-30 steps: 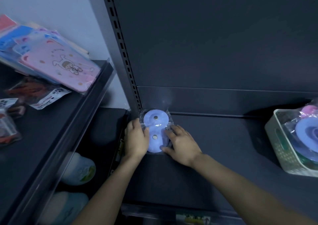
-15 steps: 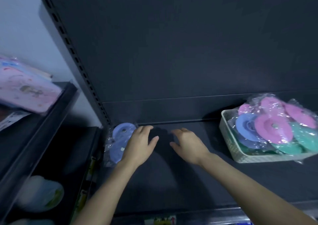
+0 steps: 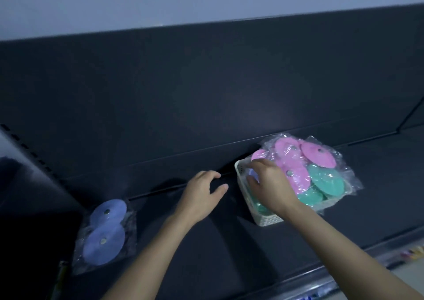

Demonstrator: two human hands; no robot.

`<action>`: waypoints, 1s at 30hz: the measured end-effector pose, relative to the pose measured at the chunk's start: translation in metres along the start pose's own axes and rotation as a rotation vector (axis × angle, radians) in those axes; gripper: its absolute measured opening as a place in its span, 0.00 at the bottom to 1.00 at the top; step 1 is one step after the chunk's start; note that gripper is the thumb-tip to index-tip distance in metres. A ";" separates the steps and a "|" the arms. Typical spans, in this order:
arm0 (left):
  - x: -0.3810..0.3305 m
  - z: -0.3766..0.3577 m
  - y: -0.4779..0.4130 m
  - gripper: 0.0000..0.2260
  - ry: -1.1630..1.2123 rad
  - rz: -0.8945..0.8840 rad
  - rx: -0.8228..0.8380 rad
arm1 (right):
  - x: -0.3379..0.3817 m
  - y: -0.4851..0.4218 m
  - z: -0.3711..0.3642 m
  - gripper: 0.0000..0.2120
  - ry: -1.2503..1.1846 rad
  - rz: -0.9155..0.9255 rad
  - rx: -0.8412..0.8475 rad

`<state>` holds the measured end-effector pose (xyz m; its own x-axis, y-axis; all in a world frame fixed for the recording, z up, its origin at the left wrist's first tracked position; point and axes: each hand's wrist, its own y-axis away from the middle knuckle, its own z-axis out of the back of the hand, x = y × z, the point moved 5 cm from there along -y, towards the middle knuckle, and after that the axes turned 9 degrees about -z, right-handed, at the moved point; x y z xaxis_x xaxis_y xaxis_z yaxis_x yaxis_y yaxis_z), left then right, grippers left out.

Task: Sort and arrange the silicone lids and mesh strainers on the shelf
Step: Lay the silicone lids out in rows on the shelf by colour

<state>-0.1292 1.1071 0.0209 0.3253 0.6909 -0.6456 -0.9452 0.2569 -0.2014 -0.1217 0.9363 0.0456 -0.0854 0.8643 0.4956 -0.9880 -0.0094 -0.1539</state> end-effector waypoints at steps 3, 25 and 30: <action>-0.019 -0.018 -0.016 0.17 0.009 -0.022 0.025 | -0.036 -0.012 0.016 0.13 0.049 -0.083 -0.030; -0.040 -0.081 -0.062 0.31 -0.165 0.238 0.054 | -0.104 -0.019 0.044 0.43 0.110 -0.321 0.063; -0.039 -0.067 -0.057 0.20 0.032 0.254 -0.071 | -0.101 -0.018 0.049 0.43 -0.087 -0.376 0.005</action>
<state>-0.0898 1.0202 0.0077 0.0776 0.7052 -0.7048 -0.9963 0.0294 -0.0802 -0.1016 0.8244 0.0405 0.2731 0.7617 0.5875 -0.9529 0.2978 0.0568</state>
